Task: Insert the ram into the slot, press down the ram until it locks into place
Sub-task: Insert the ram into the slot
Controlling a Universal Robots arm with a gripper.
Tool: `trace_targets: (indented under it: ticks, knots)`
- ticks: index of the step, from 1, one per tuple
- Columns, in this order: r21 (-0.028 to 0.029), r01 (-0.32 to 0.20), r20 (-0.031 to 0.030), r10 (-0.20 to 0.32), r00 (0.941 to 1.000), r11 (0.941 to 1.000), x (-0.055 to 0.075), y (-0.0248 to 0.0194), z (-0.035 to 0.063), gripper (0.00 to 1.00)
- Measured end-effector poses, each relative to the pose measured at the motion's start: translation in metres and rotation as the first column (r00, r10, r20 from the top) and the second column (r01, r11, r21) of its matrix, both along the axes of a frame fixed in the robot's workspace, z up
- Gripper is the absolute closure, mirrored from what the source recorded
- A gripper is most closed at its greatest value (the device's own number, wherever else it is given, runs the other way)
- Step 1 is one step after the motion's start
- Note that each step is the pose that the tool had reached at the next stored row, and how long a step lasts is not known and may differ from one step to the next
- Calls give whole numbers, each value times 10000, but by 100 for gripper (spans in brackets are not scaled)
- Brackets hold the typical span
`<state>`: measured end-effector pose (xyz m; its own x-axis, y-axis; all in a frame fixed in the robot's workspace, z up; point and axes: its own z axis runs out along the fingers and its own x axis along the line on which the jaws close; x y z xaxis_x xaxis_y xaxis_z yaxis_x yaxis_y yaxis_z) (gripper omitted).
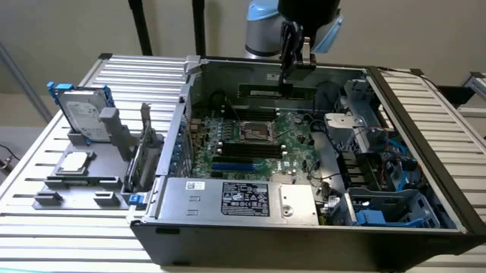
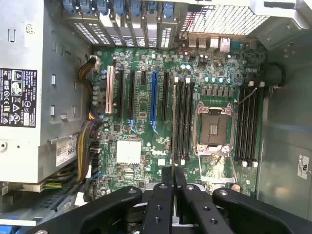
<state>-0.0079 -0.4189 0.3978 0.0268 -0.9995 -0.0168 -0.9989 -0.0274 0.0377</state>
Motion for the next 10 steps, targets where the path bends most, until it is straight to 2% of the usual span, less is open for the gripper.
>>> trace_targets:
  ticks: [10]
  knots:
    - [0,0,0,0,10000,10000,0,0,0,87]
